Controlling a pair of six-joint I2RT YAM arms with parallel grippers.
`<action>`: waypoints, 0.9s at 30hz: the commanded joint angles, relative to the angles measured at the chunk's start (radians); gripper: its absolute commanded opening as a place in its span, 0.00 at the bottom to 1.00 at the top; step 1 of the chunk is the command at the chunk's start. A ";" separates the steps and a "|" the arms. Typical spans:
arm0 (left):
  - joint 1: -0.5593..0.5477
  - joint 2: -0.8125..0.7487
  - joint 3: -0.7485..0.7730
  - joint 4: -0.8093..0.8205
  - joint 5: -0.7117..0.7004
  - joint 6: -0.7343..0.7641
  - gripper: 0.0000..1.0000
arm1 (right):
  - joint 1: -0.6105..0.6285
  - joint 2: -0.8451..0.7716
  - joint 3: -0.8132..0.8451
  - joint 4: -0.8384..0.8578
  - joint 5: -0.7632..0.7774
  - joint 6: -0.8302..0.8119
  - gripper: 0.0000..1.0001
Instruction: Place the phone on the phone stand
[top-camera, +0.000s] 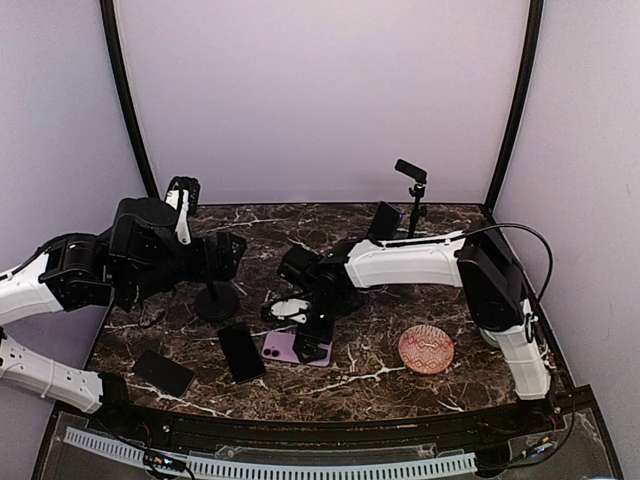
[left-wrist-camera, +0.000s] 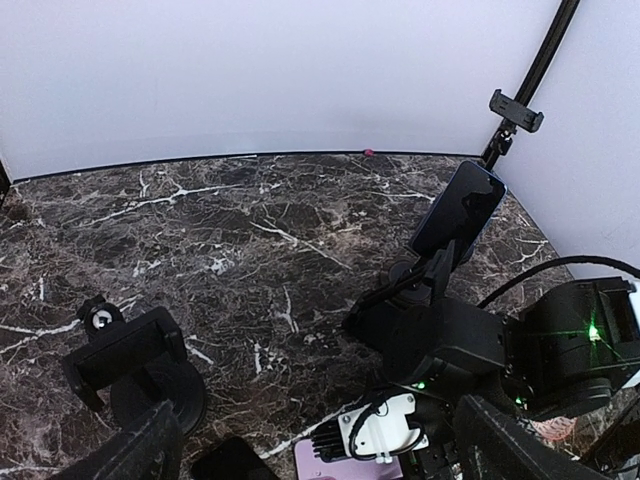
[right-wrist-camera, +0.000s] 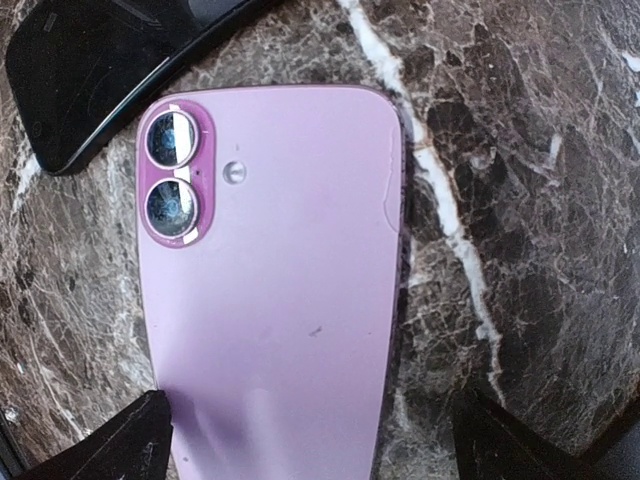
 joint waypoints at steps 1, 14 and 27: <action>0.005 0.009 0.005 -0.030 -0.020 -0.027 0.97 | 0.055 -0.011 -0.086 -0.036 0.079 0.027 0.96; 0.005 0.066 0.043 -0.047 0.000 -0.040 0.97 | 0.107 -0.007 -0.118 -0.036 0.182 0.070 0.76; 0.005 0.179 0.143 -0.145 0.081 0.166 0.98 | 0.027 -0.261 -0.225 0.023 -0.011 0.041 0.34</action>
